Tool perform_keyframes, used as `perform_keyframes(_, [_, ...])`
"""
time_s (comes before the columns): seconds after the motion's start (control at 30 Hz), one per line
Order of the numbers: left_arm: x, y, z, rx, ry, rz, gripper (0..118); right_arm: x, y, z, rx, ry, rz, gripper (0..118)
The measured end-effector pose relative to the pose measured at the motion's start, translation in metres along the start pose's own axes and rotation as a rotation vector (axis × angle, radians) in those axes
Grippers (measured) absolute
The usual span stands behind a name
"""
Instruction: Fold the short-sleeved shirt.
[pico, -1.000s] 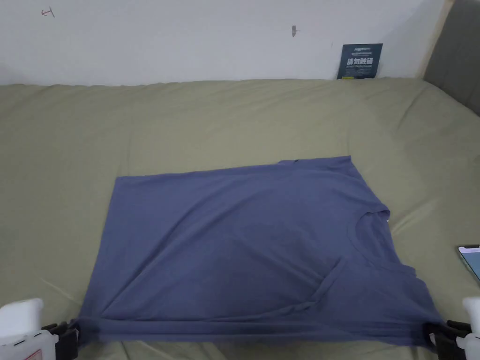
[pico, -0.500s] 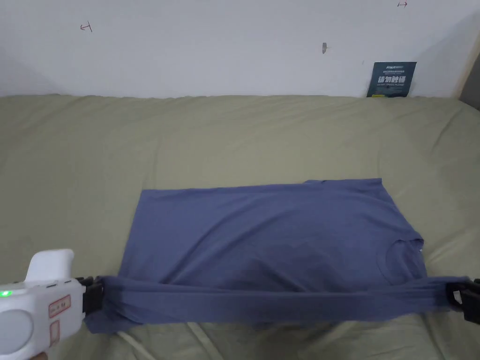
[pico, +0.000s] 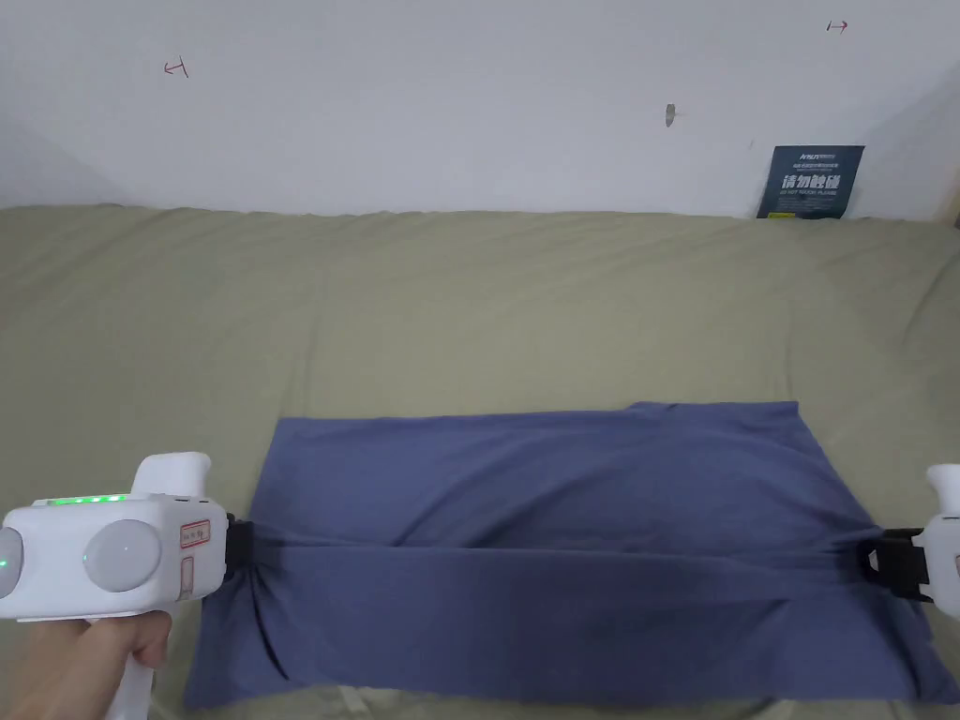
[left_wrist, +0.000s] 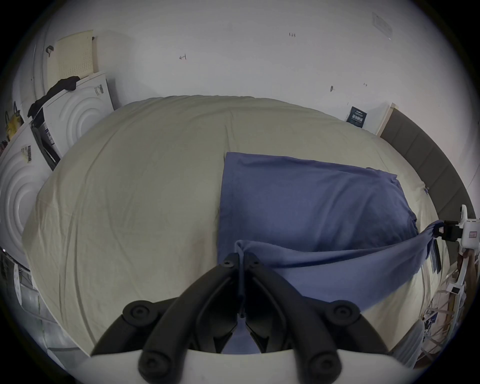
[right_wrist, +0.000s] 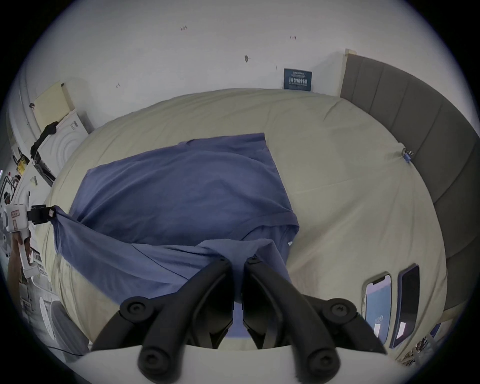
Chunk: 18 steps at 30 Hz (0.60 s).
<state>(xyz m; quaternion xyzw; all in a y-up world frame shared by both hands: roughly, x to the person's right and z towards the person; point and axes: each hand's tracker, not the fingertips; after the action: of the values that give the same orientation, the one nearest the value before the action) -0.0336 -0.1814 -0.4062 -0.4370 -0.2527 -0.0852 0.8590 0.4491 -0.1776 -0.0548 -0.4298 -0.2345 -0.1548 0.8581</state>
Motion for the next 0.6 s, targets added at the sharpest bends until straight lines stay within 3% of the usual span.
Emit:
perform_keyframes(0.2, [0.006, 0.003, -0.027, -0.036, -0.001, 0.004, 0, 0.008, -0.001, -0.035, -0.051, -0.009, -0.038, 8])
perform_keyframes(0.23, [-0.003, 0.005, -0.037, -0.04, -0.011, 0.014, 5, 0.01, -0.003, -0.036, -0.05, 0.001, -0.064, 9])
perform_keyframes(0.27, [-0.005, 0.004, -0.038, -0.037, -0.011, 0.015, 25, 0.005, -0.006, -0.031, -0.042, -0.014, -0.077, 25])
perform_keyframes(0.3, [-0.005, 0.002, -0.039, -0.035, -0.008, 0.018, 86, 0.005, -0.009, -0.028, -0.042, -0.033, -0.082, 75])
perform_keyframes(0.33, [-0.006, -0.001, -0.039, -0.047, 0.002, 0.006, 118, 0.007, -0.013, -0.027, -0.046, -0.031, -0.086, 110])
perform_keyframes(0.37, [-0.008, -0.004, -0.036, 0.038, 0.003, -0.003, 115, 0.008, -0.018, -0.022, -0.044, -0.031, -0.098, 118])
perform_keyframes(0.43, [-0.013, -0.028, -0.031, -0.017, 0.011, 0.003, 112, 0.006, -0.035, -0.01, 0.012, 0.001, -0.145, 118])
perform_keyframes(0.53, [-0.027, -0.033, 0.013, 0.024, -0.001, 0.036, 110, -0.003, -0.058, 0.02, 0.006, 0.019, -0.138, 118])
perform_keyframes(0.57, [-0.029, -0.041, 0.023, 0.039, 0.009, 0.042, 109, -0.009, -0.068, 0.031, 0.025, 0.011, -0.12, 116])
perform_keyframes(0.6, [-0.032, -0.051, 0.033, 0.054, 0.008, 0.036, 103, -0.016, -0.08, 0.04, 0.065, -0.004, -0.096, 99])
